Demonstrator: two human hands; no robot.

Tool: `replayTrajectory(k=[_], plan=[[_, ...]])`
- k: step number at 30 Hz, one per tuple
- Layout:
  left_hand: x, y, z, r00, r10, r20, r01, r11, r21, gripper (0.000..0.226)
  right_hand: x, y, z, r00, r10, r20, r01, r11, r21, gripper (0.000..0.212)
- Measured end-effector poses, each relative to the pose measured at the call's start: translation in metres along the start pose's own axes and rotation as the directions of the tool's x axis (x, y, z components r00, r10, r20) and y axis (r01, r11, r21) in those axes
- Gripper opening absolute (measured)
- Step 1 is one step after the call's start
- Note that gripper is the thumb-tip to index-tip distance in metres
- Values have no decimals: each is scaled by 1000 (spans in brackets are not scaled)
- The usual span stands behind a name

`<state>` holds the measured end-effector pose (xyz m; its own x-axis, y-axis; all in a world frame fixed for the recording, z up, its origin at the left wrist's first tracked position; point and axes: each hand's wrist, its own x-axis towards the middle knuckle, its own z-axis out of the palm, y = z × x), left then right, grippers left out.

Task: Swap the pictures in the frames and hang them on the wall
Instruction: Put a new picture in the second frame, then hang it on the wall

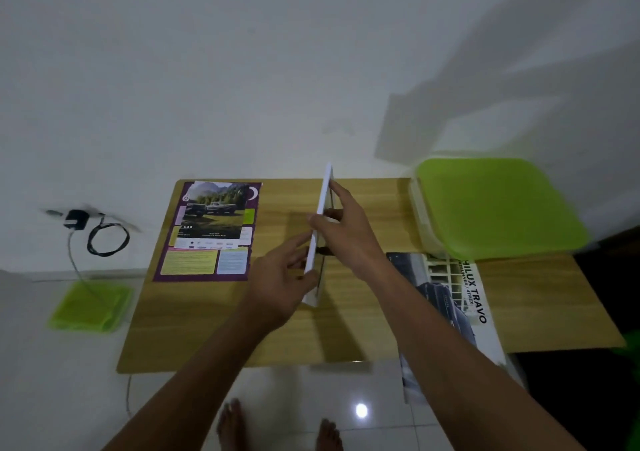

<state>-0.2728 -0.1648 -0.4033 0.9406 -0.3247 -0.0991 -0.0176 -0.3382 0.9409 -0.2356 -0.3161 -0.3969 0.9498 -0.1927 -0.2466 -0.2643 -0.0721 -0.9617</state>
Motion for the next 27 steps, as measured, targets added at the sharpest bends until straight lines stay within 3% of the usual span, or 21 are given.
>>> replayTrajectory(k=[5, 8, 10, 13, 16, 21, 24, 27], plan=[[-1, -9, 28, 998, 25, 55, -26, 999, 23, 47, -5, 13, -22, 991, -77, -114, 66, 994, -92, 65], [16, -31, 16, 989, 14, -148, 20, 974, 226, 46, -3, 28, -38, 991, 22, -135, -22, 1000, 1, 68], [31, -45, 3, 976, -80, -203, 144, 935, 325, 56, 0, 39, -47, 990, 79, -119, -72, 995, 64, 67], [47, -56, -8, 947, -311, -82, 320, 934, 155, 65, 3, 53, -55, 985, 153, -79, -140, 979, 147, 68], [54, -68, -12, 940, -339, -31, 340, 937, 80, 64, 10, 66, -58, 980, 197, -32, -190, 969, 160, 68], [55, -90, -10, 950, -291, -110, 309, 923, 227, 68, 26, 85, -59, 977, 213, 17, -211, 972, -106, 70], [59, -100, -3, 938, -311, -152, 339, 913, 226, 67, 38, 93, -60, 980, 195, 44, -182, 961, -207, 72], [68, -109, 4, 939, -292, -185, 332, 908, 254, 66, 52, 107, -57, 984, 179, -13, -176, 947, -270, 65]])
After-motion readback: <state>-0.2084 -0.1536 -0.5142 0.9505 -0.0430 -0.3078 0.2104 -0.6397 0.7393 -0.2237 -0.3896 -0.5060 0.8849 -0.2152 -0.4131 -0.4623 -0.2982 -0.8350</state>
